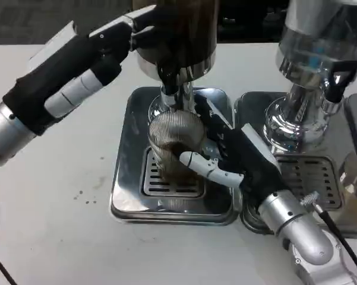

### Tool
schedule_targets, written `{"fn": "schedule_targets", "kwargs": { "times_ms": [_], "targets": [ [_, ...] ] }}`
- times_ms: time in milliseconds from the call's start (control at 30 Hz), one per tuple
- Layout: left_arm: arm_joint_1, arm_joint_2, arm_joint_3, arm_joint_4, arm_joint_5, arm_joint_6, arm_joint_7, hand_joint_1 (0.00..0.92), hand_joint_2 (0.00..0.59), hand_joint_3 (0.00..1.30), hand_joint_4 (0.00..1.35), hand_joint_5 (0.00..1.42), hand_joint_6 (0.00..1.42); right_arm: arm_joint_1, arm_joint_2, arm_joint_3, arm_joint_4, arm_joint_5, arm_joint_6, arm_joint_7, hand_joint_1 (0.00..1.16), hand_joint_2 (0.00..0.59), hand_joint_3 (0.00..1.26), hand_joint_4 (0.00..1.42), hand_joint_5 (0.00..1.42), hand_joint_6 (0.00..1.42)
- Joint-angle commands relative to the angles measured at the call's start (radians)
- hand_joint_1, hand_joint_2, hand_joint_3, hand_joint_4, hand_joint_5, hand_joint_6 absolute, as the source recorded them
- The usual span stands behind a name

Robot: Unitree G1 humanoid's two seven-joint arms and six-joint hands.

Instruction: Grasp the cup under the faucet to collect the drink, then remove the cup.

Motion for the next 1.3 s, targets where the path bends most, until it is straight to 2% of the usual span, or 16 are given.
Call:
{"fn": "schedule_targets", "kwargs": {
  "times_ms": [33,300,433,833,1100,1300],
  "targets": [
    [0.063,0.013,0.042,-0.038,-0.014,0.018,0.016,0.000,0.120,0.15,0.07,0.13,0.13,0.002,0.001,-0.009,0.004,0.006,-0.014,-0.006,0.64,0.239,0.00,0.00,0.00,0.00],
    [0.112,0.047,0.078,-0.015,0.013,0.049,0.028,0.000,0.115,0.16,0.09,0.14,0.15,-0.003,-0.014,-0.032,0.013,0.023,-0.014,0.008,0.65,0.240,0.00,0.00,0.00,0.00],
    [0.153,0.060,0.090,-0.007,0.019,0.045,0.037,0.000,0.115,0.16,0.09,0.14,0.15,0.011,-0.019,-0.029,0.003,0.017,-0.018,0.005,0.65,0.240,0.00,0.00,0.00,0.01],
    [0.269,0.054,0.106,-0.010,0.021,0.051,0.080,0.000,0.117,0.16,0.09,0.14,0.15,0.017,-0.004,-0.014,0.027,0.002,-0.033,-0.011,0.68,0.227,0.00,0.00,0.00,0.02],
    [0.306,0.062,0.115,0.005,0.027,0.059,0.095,0.000,0.117,0.16,0.09,0.14,0.15,-0.011,-0.002,-0.013,0.081,0.004,-0.066,-0.006,0.69,0.226,0.00,0.00,0.00,0.02],
    [0.321,0.064,0.116,0.019,0.030,0.060,0.105,0.000,0.126,0.16,0.09,0.14,0.15,-0.031,-0.003,0.001,0.109,-0.020,-0.064,-0.014,0.69,0.208,0.00,0.00,0.00,0.00]
  ]
}}
